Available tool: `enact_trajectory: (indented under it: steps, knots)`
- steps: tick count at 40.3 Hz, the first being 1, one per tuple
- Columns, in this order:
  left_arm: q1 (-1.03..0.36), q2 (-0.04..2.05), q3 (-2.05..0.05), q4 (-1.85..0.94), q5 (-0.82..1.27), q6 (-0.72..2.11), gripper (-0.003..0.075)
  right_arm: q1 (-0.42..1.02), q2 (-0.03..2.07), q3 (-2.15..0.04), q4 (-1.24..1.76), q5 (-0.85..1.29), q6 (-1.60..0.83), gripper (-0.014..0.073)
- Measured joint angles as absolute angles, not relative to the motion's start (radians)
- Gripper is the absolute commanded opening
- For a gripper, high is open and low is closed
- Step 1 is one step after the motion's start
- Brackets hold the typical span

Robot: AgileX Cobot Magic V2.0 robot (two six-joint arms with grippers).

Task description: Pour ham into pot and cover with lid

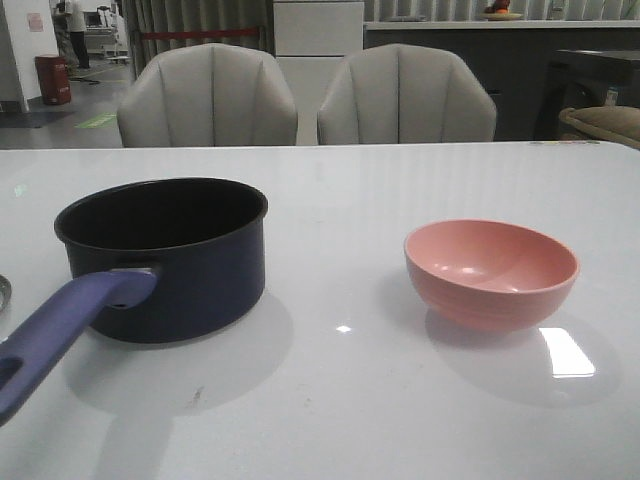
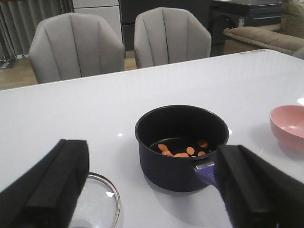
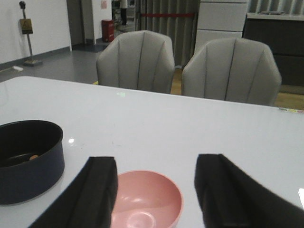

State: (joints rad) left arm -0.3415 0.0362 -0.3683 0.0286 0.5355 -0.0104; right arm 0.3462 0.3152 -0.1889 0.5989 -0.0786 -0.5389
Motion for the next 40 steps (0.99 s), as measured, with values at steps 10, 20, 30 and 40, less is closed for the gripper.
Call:
enact_trajectory:
  steps: [10, 20, 30, 40]
  knots:
    - [-0.342, 0.036, -0.368, 0.026, 0.535, -0.010, 0.0571, 0.346, 0.283, -0.121, 0.611, -0.099, -0.539, 0.0133]
    - [-0.342, 0.036, -0.368, 0.011, 0.535, -0.010, 0.0574, 0.346, 0.283, -0.116, 0.611, -0.078, -0.539, 0.0149]
    - [-0.342, 0.108, -0.417, -0.035, 0.540, -0.049, 0.0691, 0.346, 0.283, -0.116, 0.611, -0.078, -0.539, 0.0149]
    - [-0.342, 0.303, -0.508, 0.175, 0.595, -0.401, 0.0691, 0.346, 0.283, -0.116, 0.611, -0.078, -0.539, 0.0149]
